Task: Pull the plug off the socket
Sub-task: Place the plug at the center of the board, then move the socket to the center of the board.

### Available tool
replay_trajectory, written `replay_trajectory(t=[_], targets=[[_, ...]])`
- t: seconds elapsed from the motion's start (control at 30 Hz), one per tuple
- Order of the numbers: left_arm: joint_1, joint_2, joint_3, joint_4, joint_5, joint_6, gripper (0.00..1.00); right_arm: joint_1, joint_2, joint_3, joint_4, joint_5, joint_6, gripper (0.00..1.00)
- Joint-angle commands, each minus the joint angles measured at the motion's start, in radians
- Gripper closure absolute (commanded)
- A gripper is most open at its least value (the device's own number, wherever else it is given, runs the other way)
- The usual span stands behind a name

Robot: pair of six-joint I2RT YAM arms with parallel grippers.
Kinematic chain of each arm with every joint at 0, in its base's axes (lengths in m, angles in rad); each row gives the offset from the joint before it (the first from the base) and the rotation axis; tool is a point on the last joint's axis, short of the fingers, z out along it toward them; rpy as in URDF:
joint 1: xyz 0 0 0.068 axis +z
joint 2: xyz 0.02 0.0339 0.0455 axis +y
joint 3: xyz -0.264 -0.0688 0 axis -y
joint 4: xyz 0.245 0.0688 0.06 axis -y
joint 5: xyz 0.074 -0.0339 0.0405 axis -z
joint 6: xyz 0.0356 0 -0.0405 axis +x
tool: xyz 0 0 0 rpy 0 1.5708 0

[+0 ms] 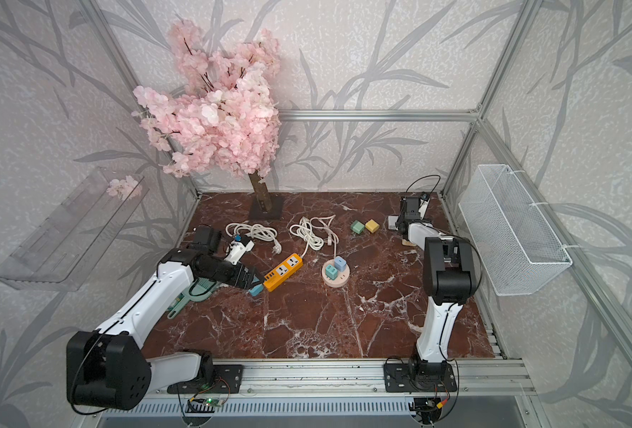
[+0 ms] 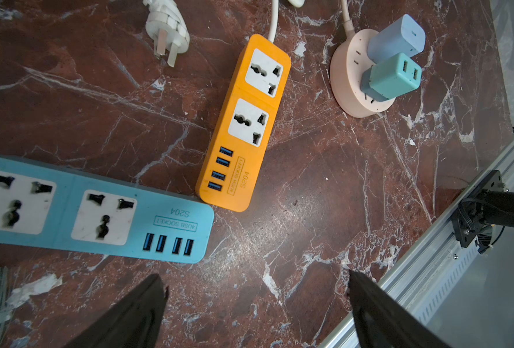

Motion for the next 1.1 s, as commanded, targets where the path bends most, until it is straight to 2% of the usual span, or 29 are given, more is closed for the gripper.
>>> replay_trajectory(t=[0.0, 0.1, 0.23, 0.33, 0.47, 0.63, 0.77, 0.9, 0.97, 1.0, 1.07], targets=[[0.005, -0.025, 0.002, -0.016, 0.014, 0.000, 0.03, -0.004, -0.081, -0.006, -0.176, -0.044, 0.010, 0.26], [0.004, -0.028, 0.004, -0.016, 0.015, 0.003, 0.04, -0.004, -0.147, -0.037, -0.239, -0.108, -0.013, 0.27], [0.004, -0.053, 0.020, -0.031, 0.012, 0.029, 0.05, 0.007, -0.295, -0.144, -0.234, -0.243, -0.069, 0.27], [0.004, -0.081, 0.038, -0.034, -0.035, 0.034, 0.04, 0.044, -0.395, -0.223, -0.234, -0.300, -0.098, 0.28], [0.005, -0.116, 0.052, -0.024, -0.064, 0.025, 0.03, 0.138, -0.502, -0.251, -0.321, -0.357, -0.138, 0.29], [0.003, -0.113, 0.058, -0.041, -0.016, 0.022, 0.03, 0.320, -0.610, -0.265, -0.426, -0.386, -0.178, 0.31], [0.003, -0.113, 0.046, -0.032, -0.039, 0.023, 0.03, 0.436, -0.629, -0.264, -0.504, -0.429, -0.202, 0.32], [0.003, -0.109, 0.034, -0.021, -0.026, 0.028, 0.05, 0.480, -0.634, -0.300, -0.524, -0.479, -0.172, 0.33], [0.001, -0.098, 0.034, -0.021, -0.007, 0.037, 0.12, 0.485, -0.640, -0.326, -0.515, -0.498, -0.152, 0.33], [-0.002, -0.093, 0.035, -0.023, -0.001, 0.044, 0.23, 0.485, -0.641, -0.335, -0.508, -0.507, -0.147, 0.33], [-0.012, -0.075, 0.043, -0.033, 0.016, 0.082, 0.60, 0.492, -0.635, -0.349, -0.489, -0.523, -0.143, 0.34]])
